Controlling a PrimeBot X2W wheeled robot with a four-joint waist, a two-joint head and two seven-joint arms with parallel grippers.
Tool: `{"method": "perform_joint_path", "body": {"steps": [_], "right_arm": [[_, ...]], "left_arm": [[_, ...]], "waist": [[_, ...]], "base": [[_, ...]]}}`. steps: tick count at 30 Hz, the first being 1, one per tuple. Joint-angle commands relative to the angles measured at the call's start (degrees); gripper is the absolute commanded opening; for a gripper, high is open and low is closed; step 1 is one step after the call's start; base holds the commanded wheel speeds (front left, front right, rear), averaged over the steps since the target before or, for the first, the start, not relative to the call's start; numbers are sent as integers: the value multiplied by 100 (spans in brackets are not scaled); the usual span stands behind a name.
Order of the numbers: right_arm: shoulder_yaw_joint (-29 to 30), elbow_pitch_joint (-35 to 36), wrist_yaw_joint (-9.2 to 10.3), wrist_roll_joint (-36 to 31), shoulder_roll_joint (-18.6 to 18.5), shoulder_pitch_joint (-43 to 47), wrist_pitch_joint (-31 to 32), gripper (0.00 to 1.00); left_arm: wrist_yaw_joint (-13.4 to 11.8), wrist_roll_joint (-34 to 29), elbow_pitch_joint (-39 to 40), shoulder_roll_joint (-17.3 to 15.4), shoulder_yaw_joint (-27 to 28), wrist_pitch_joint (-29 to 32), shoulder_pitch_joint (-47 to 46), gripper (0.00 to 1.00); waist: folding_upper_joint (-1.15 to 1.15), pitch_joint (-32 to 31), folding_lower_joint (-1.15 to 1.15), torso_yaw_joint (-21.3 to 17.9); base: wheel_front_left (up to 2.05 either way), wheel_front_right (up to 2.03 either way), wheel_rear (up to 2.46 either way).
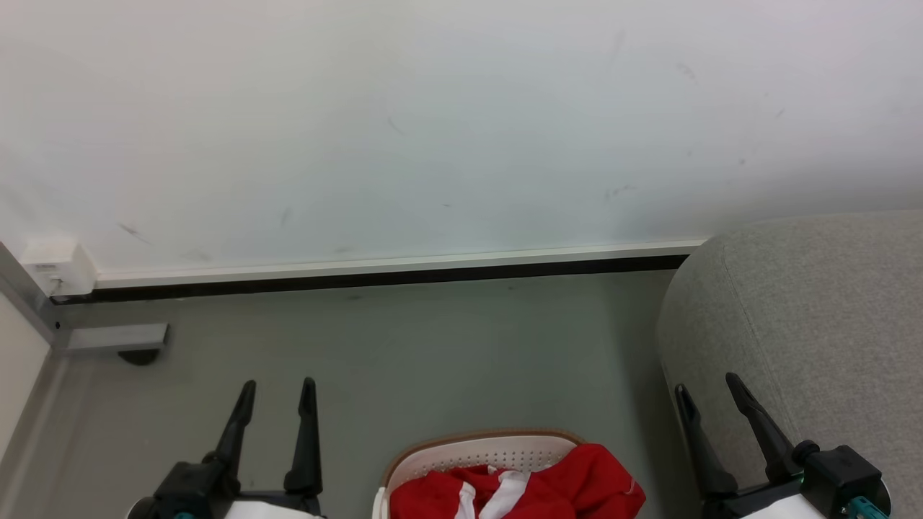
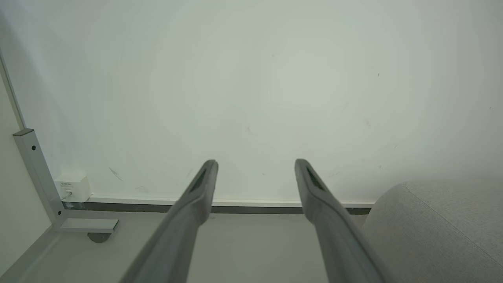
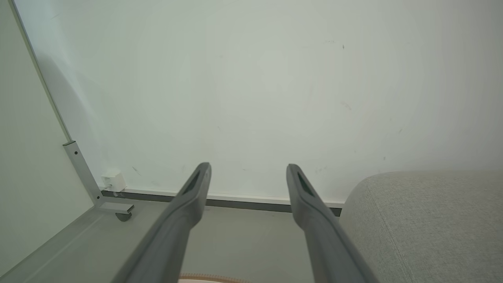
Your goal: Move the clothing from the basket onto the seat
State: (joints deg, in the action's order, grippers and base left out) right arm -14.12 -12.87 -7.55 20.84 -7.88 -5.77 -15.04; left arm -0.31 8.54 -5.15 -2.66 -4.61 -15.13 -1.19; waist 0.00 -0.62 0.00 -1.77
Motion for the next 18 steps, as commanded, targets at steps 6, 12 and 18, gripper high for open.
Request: {"method": "perform_joint_path", "body": {"steps": [6,12,18], "right_arm": [[22,37,12,42,-49,-59,-19,100],[74,68,12,65,-37,-98,-19,100],[129,85,12,101,-13,-158,-18,100]], "left_arm": [[-18,68,-35,-40,-8,-4,-12,100],[37,139,-127,-39,-93,-4,-77,100],[87,117,-369,-39,-194,-4,-219,100]], "waist": [[0,25,0,-50],[0,123,0,-207],[0,334,0,-517]], "base": [[0,0,0],[0,0,0],[0,0,0]]}}
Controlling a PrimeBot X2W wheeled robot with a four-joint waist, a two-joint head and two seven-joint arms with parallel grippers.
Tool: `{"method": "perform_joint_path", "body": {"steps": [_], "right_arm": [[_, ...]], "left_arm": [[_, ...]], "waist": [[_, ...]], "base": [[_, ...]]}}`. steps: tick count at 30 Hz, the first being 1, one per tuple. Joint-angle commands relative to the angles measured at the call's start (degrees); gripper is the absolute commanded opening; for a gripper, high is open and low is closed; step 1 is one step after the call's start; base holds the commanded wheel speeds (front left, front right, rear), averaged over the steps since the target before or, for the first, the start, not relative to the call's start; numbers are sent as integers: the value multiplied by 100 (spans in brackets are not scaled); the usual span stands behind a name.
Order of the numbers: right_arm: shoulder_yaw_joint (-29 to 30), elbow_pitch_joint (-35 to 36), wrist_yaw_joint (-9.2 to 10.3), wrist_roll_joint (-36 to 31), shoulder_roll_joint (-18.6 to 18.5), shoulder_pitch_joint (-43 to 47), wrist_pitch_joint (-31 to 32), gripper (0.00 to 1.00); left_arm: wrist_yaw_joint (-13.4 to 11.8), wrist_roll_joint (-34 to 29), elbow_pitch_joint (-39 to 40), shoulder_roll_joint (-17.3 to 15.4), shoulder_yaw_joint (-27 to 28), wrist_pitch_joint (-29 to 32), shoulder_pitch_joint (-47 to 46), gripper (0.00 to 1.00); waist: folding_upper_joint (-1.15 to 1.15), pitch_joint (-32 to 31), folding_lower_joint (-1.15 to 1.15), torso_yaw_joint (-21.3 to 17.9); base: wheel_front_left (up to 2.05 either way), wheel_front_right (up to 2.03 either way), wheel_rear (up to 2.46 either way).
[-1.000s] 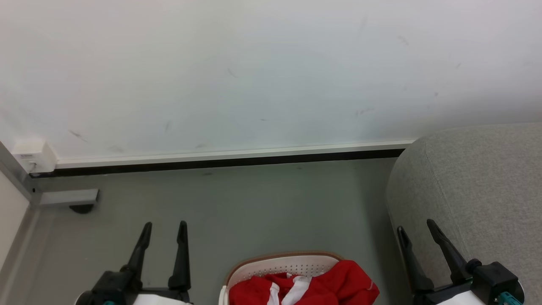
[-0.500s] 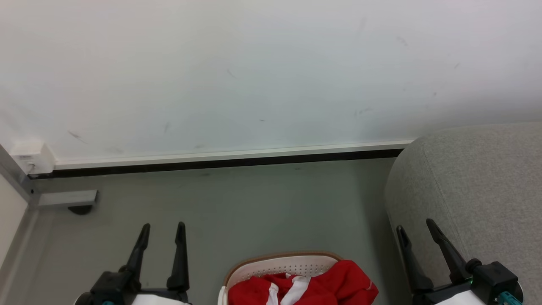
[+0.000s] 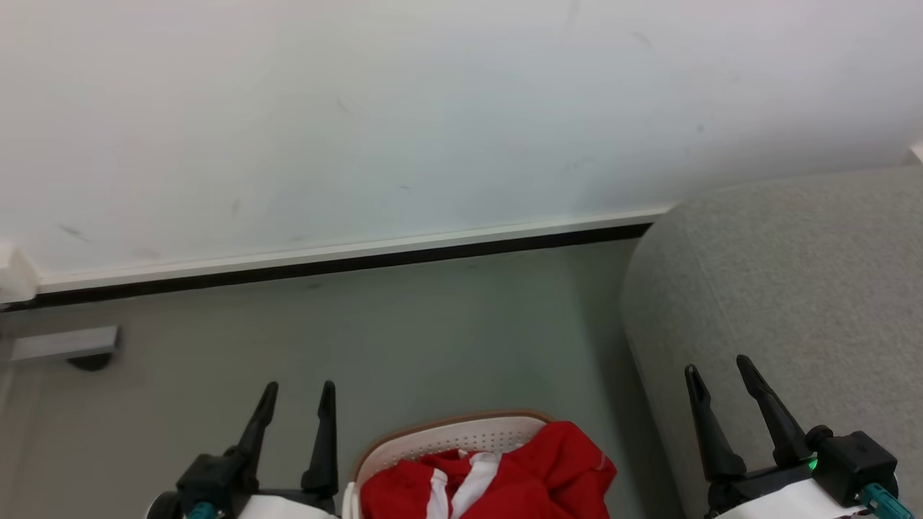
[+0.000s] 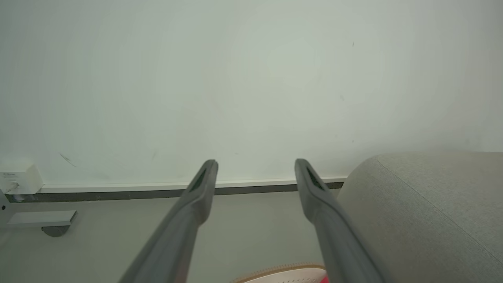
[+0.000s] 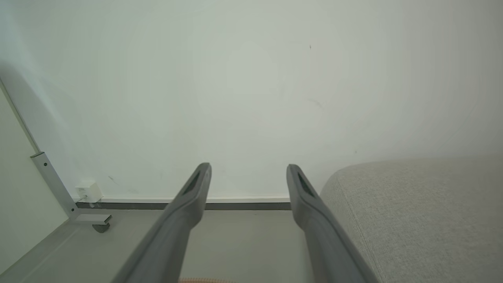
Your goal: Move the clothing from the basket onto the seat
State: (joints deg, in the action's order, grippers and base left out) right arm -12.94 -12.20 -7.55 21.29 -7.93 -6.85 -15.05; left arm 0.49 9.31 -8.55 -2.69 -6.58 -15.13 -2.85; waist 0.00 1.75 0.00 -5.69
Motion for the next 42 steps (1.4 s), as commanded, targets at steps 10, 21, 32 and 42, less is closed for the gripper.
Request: {"method": "perform_joint_path", "body": {"steps": [10,21,32,42], "right_arm": [[41,73,12,319,48,-292,-17,100],[115,153,12,509,21,-551,-9,100],[297,373,12,644,52,-875,-9,100],[547,704,12,670,215,-1170,-8,100]], "left_arm": [[127,-112,-1081,-34,-49,-4,-329,100],[283,-327,-2864,-76,-304,-4,-1026,100],[549,-474,-4859,-262,-700,242,-2114,100],[658,-562,-6023,-650,-1002,917,-2990,100]], "waist": [[0,412,0,-820],[0,847,0,-1412],[0,1601,0,-1918],[0,2561,0,-2278]], "base": [[0,0,0],[0,0,0],[0,0,0],[0,0,0]]}}
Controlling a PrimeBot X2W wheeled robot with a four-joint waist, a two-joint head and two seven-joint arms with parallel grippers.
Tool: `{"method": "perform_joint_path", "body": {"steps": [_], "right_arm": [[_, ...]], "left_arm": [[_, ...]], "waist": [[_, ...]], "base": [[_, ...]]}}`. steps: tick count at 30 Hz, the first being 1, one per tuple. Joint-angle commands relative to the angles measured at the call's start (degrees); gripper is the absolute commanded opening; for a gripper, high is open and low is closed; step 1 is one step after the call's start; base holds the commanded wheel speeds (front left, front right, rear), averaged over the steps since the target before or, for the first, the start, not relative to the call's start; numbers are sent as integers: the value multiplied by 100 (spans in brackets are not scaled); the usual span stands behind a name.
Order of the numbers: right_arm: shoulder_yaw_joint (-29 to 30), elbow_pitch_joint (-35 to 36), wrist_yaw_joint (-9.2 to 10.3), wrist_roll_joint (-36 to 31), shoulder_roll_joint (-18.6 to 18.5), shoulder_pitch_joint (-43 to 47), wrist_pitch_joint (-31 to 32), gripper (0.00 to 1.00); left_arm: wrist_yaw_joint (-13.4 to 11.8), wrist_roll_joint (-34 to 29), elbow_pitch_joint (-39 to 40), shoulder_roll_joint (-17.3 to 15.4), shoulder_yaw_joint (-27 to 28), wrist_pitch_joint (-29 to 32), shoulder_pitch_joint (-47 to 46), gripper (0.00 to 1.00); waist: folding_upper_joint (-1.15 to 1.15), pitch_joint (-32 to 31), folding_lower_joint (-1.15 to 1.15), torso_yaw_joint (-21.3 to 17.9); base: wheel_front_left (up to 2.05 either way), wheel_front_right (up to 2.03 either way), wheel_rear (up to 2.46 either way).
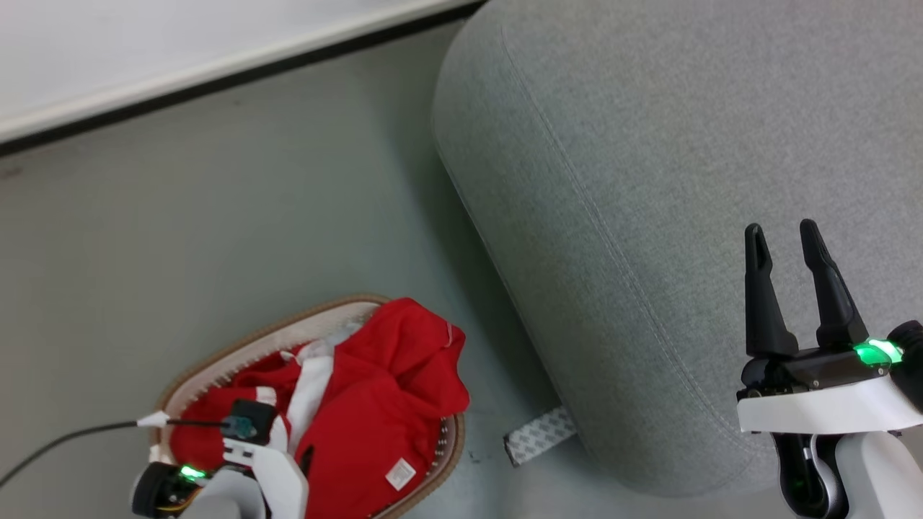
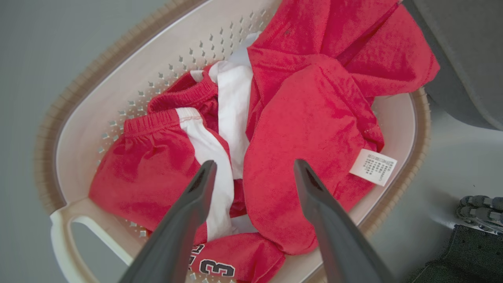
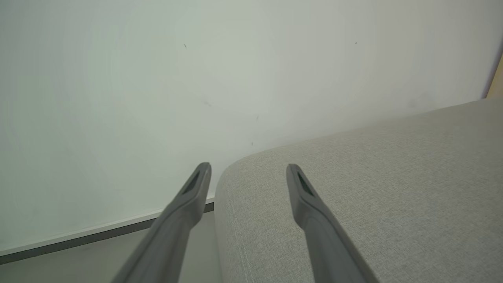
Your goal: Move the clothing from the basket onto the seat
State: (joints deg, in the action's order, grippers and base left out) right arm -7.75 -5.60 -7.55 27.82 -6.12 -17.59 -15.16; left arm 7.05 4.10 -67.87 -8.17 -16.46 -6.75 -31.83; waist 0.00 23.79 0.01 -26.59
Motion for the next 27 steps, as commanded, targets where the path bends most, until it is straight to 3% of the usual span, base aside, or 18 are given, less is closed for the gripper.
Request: {"method": "perform_joint_path", "body": {"steps": [1,8,13,24,27], "right_arm": [[49,87,12,32,52,-135,2,100],[155,262,12,30,192,-266,2,100],[204,285,12,33,248,-286,3,100],[288,348,12,113,319,-372,2,100],[278,379,12,149,323,-377,2,100]], "left_arm": [[12,-32,-161,-139,-29,145,-150,100],[41,-233,-434,-472,-420,719,-454,100],[10,-627,-504,-672,-862,1101,-715,100],[44,-809,-556,-663,-1481,1523,-1186,100],[-31,-1038,-569,-801,-1738,1735,-1408,100]], "waist": [[0,469,-1,-235],[0,1021,-1,-519],[0,1382,-1,-498],[0,1891,-1,-442],[0,2025,-1,-414]], "base": [[0,0,0],[0,0,0],[0,0,0],[0,0,0],[1,1,1]]}}
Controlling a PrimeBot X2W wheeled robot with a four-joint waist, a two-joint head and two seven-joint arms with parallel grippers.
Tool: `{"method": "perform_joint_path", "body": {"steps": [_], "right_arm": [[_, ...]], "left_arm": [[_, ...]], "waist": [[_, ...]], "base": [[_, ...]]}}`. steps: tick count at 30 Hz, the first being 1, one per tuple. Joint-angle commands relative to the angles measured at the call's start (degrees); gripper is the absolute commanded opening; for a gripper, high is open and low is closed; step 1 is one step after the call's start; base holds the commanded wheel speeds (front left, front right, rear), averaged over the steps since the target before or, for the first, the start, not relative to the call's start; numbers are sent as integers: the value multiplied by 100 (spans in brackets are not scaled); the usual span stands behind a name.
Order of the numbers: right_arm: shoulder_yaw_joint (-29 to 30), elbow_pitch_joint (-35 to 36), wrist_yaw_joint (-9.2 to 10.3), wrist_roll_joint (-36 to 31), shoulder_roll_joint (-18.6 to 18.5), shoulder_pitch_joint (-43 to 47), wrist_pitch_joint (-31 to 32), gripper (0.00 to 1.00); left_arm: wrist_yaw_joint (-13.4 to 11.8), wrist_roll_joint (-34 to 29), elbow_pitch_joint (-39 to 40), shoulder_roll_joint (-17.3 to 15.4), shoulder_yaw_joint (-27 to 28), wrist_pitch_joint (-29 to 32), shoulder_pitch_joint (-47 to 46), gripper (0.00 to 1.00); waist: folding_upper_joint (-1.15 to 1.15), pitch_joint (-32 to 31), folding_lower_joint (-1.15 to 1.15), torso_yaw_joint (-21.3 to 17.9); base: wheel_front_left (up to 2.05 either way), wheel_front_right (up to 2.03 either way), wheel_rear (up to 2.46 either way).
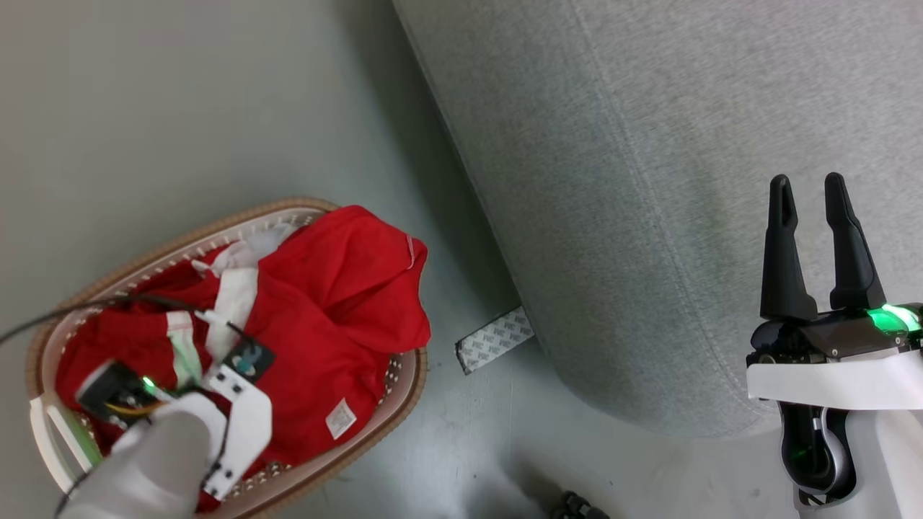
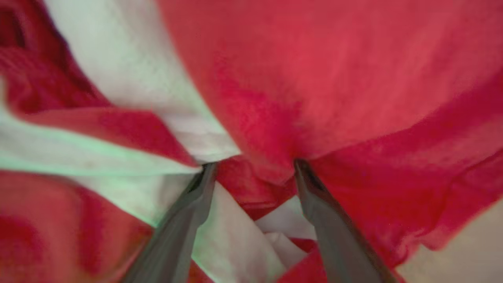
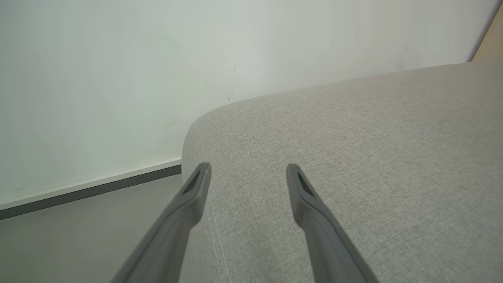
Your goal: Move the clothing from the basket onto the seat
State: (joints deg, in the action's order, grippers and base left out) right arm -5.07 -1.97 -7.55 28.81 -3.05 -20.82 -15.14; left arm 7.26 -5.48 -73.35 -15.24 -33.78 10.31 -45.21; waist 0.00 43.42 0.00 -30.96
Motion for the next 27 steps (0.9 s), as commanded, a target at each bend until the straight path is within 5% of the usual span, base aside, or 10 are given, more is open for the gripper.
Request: {"method": "perform_joint_path", "body": {"steps": [1,12,13,14,15,27], "right_arm": [[9,25,12,84,16,-61,1,100],[-87,-26,12,178,18,-195,1,100],[-100,-41,12,176,18,-212,1,100],[-112,-53,12,174,17,-231,1,100],[-126,-62,12,169,18,-251,1,100],[-323,-261,12,97,15,-393,1,100]], "left_arm": [[-95,-131,-25,-125,-79,98,-118,100],[24,275,-45,-111,-228,-285,-65,100],[28,352,-46,-90,-305,-339,-44,82],[29,426,-47,-76,-367,-393,-29,36],[29,505,-50,-78,-439,-419,-36,0],[26,1380,-47,-131,-947,-631,-27,0]], "waist": [[0,106,0,33],[0,347,0,91],[0,346,0,89],[0,344,0,87],[0,341,0,84],[0,-153,0,-41]], "base": [[3,3,3],[2,2,2],[0,0,0],[0,0,0],[0,0,0],[0,0,0]]}}
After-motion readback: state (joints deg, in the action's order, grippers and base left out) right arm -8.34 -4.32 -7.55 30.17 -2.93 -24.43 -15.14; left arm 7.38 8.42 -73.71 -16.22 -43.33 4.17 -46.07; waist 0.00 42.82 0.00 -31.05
